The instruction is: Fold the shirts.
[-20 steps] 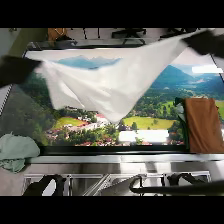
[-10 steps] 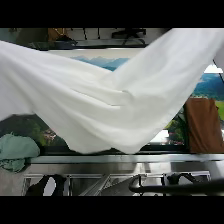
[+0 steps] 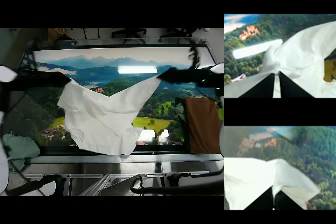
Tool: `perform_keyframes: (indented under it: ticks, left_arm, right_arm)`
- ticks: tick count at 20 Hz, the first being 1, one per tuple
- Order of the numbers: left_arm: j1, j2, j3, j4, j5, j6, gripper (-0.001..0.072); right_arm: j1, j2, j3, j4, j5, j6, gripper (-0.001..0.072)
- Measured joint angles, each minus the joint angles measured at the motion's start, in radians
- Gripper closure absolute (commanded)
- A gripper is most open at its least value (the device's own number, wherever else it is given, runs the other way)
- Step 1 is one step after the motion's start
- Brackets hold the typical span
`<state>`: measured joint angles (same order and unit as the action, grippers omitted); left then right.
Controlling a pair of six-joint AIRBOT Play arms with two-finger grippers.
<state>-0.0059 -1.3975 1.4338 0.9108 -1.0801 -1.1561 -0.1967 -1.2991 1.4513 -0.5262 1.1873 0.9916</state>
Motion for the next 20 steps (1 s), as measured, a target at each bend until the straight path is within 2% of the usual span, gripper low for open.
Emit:
perform_keyframes:
  ticks: [1,2,4,7,9,12,16,18,20]
  left_arm:
    - [-0.006,-0.072,0.014,0.018,0.018,-0.016,0.0170]
    - [-0.005,-0.134,0.040,0.026,0.023,-0.041,0.0155]
    - [0.011,-0.231,0.113,0.037,-0.019,-0.093,0.0156]
    - [0.059,-0.303,0.218,0.050,-0.180,-0.184,0.0157]
    - [0.083,-0.298,0.230,0.051,-0.304,-0.233,0.0157]
    - [0.095,-0.201,0.099,0.058,-0.418,-0.282,0.0157]
    - [0.049,-0.001,-0.250,0.058,-0.391,-0.327,0.0157]
    - [-0.003,0.095,-0.449,0.041,-0.310,-0.337,0.0157]
    - [-0.072,0.181,-0.643,-0.025,-0.172,-0.346,0.0157]
  right_arm:
    - [0.009,-0.056,-0.023,-0.006,-0.023,-0.006,0.0691]
    - [0.014,-0.100,-0.037,-0.008,-0.031,-0.011,0.0691]
    - [0.023,-0.163,-0.056,-0.008,-0.050,-0.022,0.0691]
    - [0.026,-0.204,-0.066,-0.013,-0.072,-0.045,0.0691]
    - [0.023,-0.216,-0.070,-0.014,-0.079,-0.060,0.0691]
    - [0.019,-0.223,-0.072,-0.014,-0.080,-0.076,0.0691]
    - [0.018,-0.226,-0.072,-0.014,-0.082,-0.085,0.0691]
    - [0.018,-0.226,-0.072,-0.014,-0.082,-0.087,0.0691]
    - [0.018,-0.226,-0.072,-0.014,-0.081,-0.088,0.0691]
